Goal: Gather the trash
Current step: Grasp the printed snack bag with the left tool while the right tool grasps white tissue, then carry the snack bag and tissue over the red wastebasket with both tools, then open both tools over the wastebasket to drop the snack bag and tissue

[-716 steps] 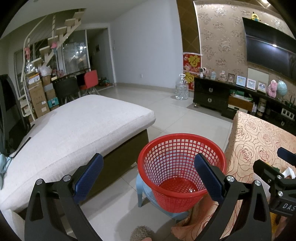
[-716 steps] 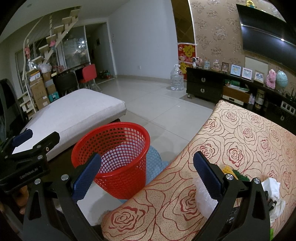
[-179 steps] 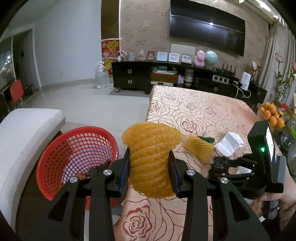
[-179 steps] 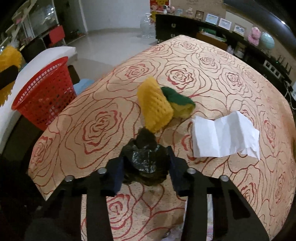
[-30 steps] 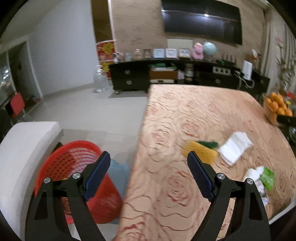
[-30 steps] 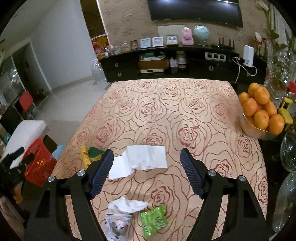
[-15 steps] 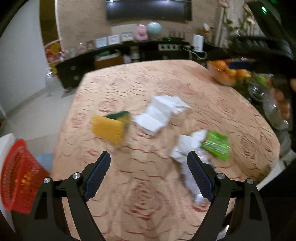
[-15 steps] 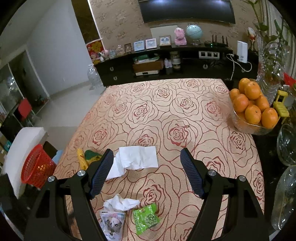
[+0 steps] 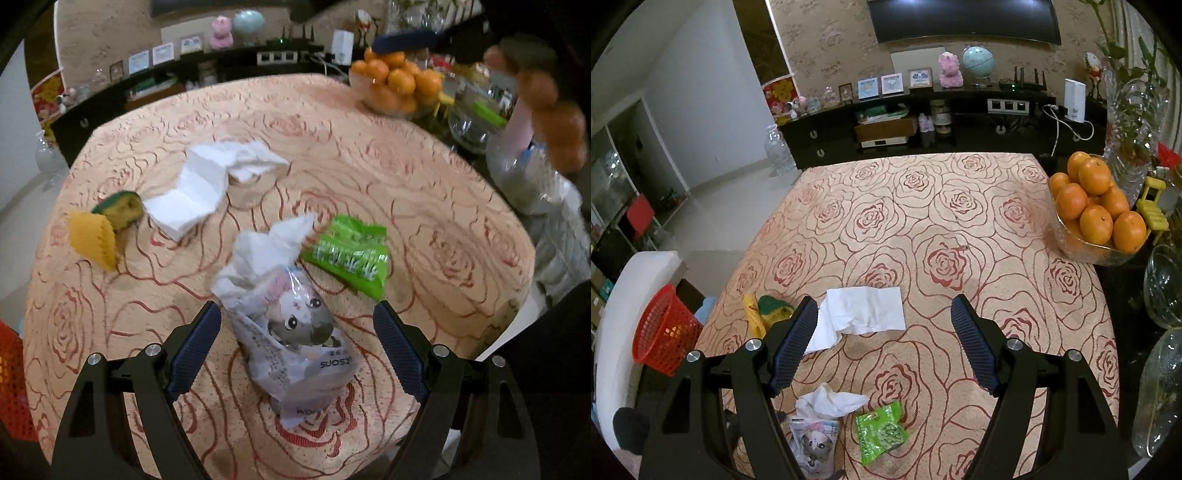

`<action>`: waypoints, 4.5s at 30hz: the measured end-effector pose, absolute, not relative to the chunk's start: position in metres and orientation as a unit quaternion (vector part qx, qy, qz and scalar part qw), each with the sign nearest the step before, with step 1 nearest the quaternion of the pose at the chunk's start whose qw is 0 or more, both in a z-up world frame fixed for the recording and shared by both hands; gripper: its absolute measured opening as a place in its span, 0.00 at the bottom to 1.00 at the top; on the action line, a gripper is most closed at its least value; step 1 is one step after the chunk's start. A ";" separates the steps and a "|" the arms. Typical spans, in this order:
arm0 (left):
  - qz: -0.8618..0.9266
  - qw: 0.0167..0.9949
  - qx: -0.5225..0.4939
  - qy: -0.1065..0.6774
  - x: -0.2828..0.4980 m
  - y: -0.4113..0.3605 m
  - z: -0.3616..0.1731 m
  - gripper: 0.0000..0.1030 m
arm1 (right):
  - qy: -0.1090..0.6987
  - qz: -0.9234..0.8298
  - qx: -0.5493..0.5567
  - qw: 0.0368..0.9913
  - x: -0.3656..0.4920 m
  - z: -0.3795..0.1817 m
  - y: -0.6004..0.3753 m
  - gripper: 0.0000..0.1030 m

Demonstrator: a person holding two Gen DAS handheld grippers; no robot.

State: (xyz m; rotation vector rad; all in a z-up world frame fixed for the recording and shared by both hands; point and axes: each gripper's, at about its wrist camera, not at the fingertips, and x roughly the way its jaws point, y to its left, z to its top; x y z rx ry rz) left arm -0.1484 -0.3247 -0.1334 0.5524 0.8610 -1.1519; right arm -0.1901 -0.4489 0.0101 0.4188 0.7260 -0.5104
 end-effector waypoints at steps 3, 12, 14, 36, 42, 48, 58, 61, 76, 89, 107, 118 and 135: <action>-0.514 0.715 0.250 0.403 -0.141 -0.324 -0.141 0.57 | 0.354 -0.241 0.198 0.882 -0.186 0.007 -0.446 0.70; -0.494 0.735 0.217 0.410 -0.113 -0.300 -0.130 0.46 | 0.387 -0.215 0.181 0.878 -0.171 -0.011 -0.432 0.70; -0.484 0.745 0.208 0.409 -0.104 -0.290 -0.124 0.46 | 0.399 -0.202 0.186 0.875 -0.168 -0.020 -0.429 0.70; -0.387 0.842 0.125 0.353 -0.035 -0.200 -0.054 0.46 | 0.508 -0.139 0.062 0.848 -0.123 -0.116 -0.360 0.45; -0.378 0.850 0.123 0.345 -0.033 -0.195 -0.048 0.46 | 0.507 -0.135 0.057 0.849 -0.121 -0.115 -0.357 0.32; -0.365 0.860 0.118 0.338 -0.029 -0.188 -0.044 0.46 | 0.491 -0.127 0.066 0.859 -0.119 -0.098 -0.354 0.31; -0.315 0.895 0.102 0.300 -0.016 -0.160 -0.018 0.46 | 0.414 -0.137 0.086 0.896 -0.100 -0.035 -0.351 0.31; -0.291 0.907 0.093 0.288 -0.009 -0.146 -0.006 0.46 | 0.392 -0.139 0.088 0.905 -0.091 -0.018 -0.345 0.31; -0.168 0.954 0.094 0.232 0.048 -0.088 0.052 0.46 | 0.322 -0.116 0.078 0.937 -0.035 0.036 -0.301 0.31; -0.125 0.953 0.055 0.269 0.083 -0.042 0.032 0.46 | 0.327 -0.057 0.070 0.941 0.024 0.042 -0.249 0.31; -0.086 0.950 0.049 0.296 0.098 -0.017 0.017 0.47 | 0.344 0.046 0.061 0.936 0.078 0.042 -0.186 0.31; -0.079 0.941 0.041 0.326 0.110 -0.009 0.000 0.47 | 0.369 0.077 0.063 0.924 0.088 0.025 -0.169 0.31; -0.095 0.915 0.062 0.387 0.126 -0.012 -0.045 0.47 | 0.419 0.114 0.068 0.898 0.109 -0.008 -0.146 0.31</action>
